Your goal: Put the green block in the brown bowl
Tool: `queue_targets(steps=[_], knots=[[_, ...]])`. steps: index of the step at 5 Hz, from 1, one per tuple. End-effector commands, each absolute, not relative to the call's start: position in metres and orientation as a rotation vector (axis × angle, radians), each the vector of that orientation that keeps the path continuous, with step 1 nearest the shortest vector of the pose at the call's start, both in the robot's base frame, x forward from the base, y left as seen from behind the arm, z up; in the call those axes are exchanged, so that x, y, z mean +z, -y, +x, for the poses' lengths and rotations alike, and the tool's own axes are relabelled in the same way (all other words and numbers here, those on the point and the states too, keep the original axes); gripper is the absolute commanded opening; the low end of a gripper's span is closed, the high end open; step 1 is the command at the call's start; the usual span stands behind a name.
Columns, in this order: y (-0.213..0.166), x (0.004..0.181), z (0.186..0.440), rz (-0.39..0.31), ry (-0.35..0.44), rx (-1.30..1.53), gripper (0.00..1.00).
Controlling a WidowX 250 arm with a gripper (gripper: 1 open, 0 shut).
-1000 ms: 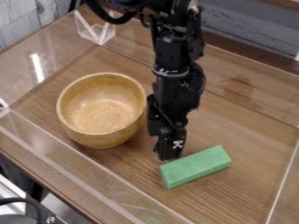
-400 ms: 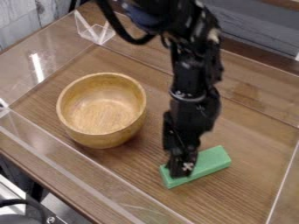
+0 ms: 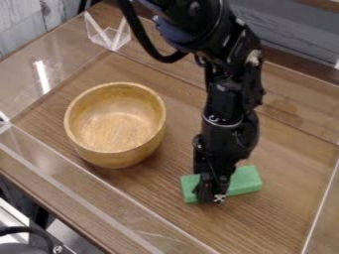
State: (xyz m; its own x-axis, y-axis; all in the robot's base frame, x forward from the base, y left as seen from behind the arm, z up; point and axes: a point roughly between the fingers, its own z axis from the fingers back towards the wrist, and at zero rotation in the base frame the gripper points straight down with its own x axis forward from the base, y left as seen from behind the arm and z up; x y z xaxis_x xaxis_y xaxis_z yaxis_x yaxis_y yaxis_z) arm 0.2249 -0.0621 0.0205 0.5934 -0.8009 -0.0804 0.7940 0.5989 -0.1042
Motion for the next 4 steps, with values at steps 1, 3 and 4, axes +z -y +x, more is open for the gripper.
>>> queue_targets(steps=[1,3,4], knots=[[0.0675,0.0228,0.2252,-0.066,-0.11,-0.921,0.0],[0.0735,0.0226,0.2191,-0.099,-0.124,-0.865,0.0],[0.0762,0.0231,0.216,-0.116,-0.131,-0.836,0.0]])
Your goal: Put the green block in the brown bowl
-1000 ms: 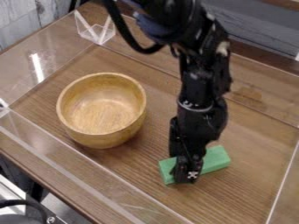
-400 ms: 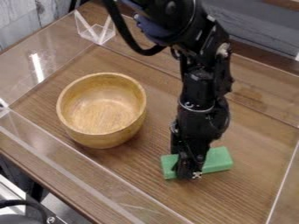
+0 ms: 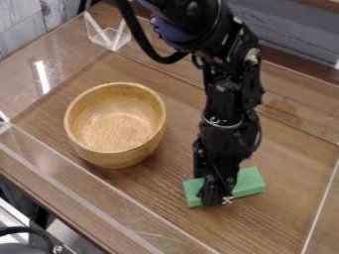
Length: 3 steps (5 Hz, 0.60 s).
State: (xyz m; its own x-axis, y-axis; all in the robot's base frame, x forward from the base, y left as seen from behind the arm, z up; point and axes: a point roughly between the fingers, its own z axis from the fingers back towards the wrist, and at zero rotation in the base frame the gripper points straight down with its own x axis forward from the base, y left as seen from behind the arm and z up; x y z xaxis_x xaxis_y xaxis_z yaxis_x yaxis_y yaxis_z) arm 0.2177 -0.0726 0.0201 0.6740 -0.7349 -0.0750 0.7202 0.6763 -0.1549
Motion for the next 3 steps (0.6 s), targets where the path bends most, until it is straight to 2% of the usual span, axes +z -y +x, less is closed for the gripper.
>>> queue_targets(steps=[1,3], knots=[[0.0787,0.0241,0.213,-0.132,-0.136,-0.807,0.0],[0.0829,0.0282,0.2066,-0.168,-0.149,-0.746,0.0]])
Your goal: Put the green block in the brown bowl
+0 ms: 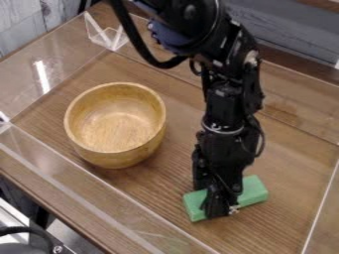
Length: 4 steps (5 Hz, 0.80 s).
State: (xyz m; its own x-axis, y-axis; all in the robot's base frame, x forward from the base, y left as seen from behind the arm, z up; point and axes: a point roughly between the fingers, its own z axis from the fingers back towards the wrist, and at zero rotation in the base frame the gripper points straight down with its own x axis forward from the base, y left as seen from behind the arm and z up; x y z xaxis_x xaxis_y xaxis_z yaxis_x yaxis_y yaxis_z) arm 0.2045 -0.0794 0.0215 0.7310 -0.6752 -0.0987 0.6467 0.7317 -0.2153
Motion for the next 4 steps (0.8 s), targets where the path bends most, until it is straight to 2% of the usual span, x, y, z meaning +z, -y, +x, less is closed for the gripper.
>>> queue_targets(steps=[1,4], knots=[[0.084,0.0305,0.2038,-0.184,-0.154,-0.718,0.0],[0.0857,0.0368,0.1981,-0.226,-0.167,-0.642,0.0]])
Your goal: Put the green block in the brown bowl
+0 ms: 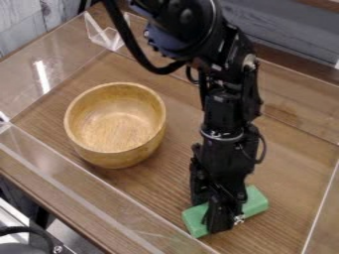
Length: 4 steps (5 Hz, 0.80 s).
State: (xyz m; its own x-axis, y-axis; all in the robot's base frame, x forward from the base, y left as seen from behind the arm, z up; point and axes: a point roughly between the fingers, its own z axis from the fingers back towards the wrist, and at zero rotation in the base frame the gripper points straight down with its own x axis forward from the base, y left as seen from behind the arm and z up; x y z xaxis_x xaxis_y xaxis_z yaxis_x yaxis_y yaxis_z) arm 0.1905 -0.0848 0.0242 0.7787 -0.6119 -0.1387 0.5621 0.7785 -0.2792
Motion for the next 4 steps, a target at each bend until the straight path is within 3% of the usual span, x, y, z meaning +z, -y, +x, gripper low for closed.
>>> queue_targets(steps=[1,4], knots=[[0.086,0.0386,0.1962,-0.239,-0.173,-0.618,0.0],[0.0869,0.0425,0.1907,-0.271,-0.192,-0.56,0.0]])
